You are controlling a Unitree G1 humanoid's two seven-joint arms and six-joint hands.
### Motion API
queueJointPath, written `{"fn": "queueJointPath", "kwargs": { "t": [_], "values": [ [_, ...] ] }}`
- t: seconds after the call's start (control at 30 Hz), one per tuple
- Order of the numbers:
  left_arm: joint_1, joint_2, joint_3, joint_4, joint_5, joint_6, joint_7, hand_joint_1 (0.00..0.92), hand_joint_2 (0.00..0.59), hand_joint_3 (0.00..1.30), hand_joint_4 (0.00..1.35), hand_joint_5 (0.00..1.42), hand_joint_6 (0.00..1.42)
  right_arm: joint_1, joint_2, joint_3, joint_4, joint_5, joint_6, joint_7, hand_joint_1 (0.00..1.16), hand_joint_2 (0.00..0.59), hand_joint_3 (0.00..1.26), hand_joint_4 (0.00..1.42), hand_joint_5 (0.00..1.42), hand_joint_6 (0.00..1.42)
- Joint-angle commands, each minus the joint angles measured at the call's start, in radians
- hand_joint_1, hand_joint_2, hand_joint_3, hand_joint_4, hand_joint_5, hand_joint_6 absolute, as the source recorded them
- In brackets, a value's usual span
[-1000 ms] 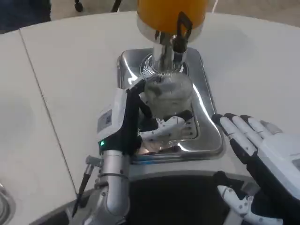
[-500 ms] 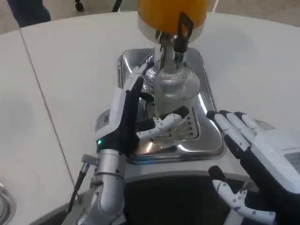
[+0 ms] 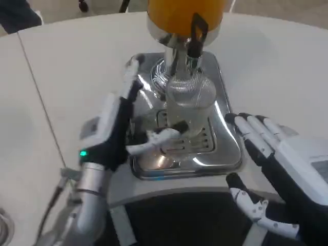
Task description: Grasp the cup under the faucet to collect the drink, then remove the cup.
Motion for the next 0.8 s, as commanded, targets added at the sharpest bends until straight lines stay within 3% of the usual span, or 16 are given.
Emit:
{"fn": "queueJointPath", "kwargs": {
  "t": [0.03,0.27,0.43,0.53,0.6,0.7,0.8],
  "values": [
    [0.068,0.076,0.043,-0.119,0.001,0.03,-0.053,0.422,0.069,0.0,0.0,0.24,0.22,0.01,0.023,0.027,0.019,-0.013,-0.009,-0.052,0.3,0.575,0.01,0.0,0.0,0.05],
    [0.151,0.151,0.077,-0.278,0.051,0.168,-0.133,0.381,0.06,0.0,0.0,0.18,0.19,-0.009,0.045,0.061,0.108,0.001,-0.021,-0.154,0.3,0.575,0.01,0.0,0.0,0.05],
    [0.249,0.224,0.098,-0.456,0.099,0.284,-0.249,0.168,0.057,0.0,0.0,0.05,0.08,-0.059,0.051,0.064,0.133,0.014,-0.037,-0.213,0.29,0.575,0.02,0.0,0.0,0.05],
    [0.377,0.276,0.118,-0.627,0.174,0.366,-0.321,0.08,0.049,0.0,0.0,0.0,0.01,-0.122,0.094,0.065,0.145,0.049,0.021,-0.21,0.29,0.575,0.02,0.0,0.0,0.05],
    [0.472,0.285,0.132,-0.727,0.232,0.397,-0.319,0.073,0.05,0.0,0.0,0.0,0.0,-0.163,0.117,0.066,0.156,0.068,0.051,-0.209,0.29,0.575,0.02,0.0,0.0,0.06],
    [0.565,0.275,0.14,-0.822,0.289,0.433,-0.333,0.066,0.059,0.0,0.0,0.0,0.0,-0.206,0.111,0.067,0.193,0.067,0.038,-0.251,0.29,0.572,0.02,0.0,0.0,0.06],
    [0.629,0.236,0.131,-0.887,0.314,0.484,-0.369,0.127,0.1,0.0,0.0,0.0,0.0,-0.284,0.167,0.067,0.257,0.106,0.095,-0.291,0.3,0.57,0.02,0.0,0.0,0.06]
  ]
}}
